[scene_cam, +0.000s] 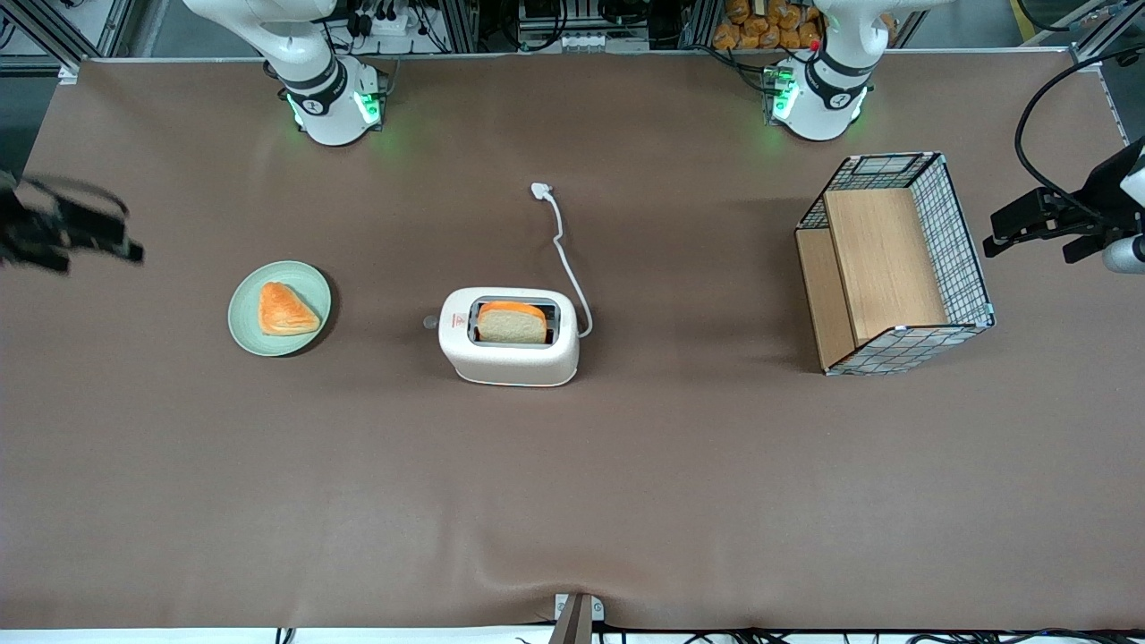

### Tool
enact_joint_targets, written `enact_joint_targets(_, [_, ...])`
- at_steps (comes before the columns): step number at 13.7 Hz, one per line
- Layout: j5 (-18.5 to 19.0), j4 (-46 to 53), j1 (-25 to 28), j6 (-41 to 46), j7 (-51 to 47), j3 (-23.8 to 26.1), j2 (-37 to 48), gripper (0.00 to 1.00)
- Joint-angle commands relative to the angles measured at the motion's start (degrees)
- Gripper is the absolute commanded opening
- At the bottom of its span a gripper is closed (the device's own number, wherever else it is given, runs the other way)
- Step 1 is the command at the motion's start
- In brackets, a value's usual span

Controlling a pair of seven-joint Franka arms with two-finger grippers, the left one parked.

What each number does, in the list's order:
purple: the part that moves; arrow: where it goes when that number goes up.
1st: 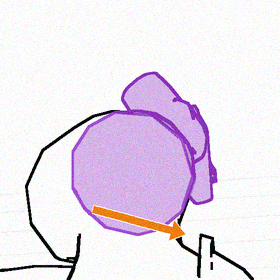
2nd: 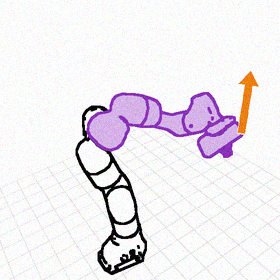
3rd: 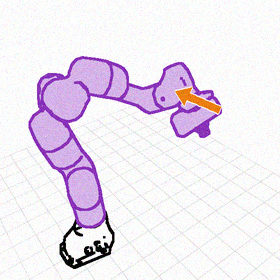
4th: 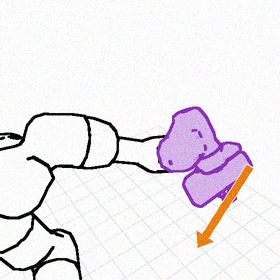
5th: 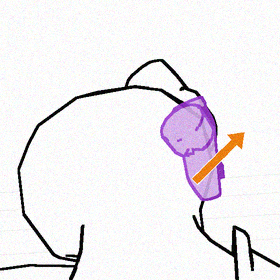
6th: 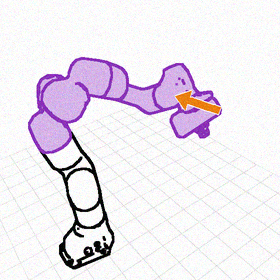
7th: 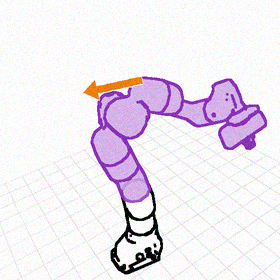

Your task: Press toaster button with right arm

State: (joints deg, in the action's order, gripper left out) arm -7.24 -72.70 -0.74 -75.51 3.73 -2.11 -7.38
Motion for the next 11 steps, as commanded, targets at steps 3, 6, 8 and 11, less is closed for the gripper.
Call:
enact_joint_targets(3, [4.60, -13.07, 0.30, -2.54, -1.35, 1.06, 10.54, 1.00])
enact_joint_targets(6, [7.76, -12.73, 0.57, -3.50, -0.92, 1.32, 9.76, 1.00])
enact_joint_targets(8, [10.22, -12.64, 1.70, -4.47, -0.48, 1.41, 9.32, 1.00])
enact_joint_targets(11, [10.93, -12.29, 2.32, -4.12, -1.00, 1.32, 9.84, 1.00])
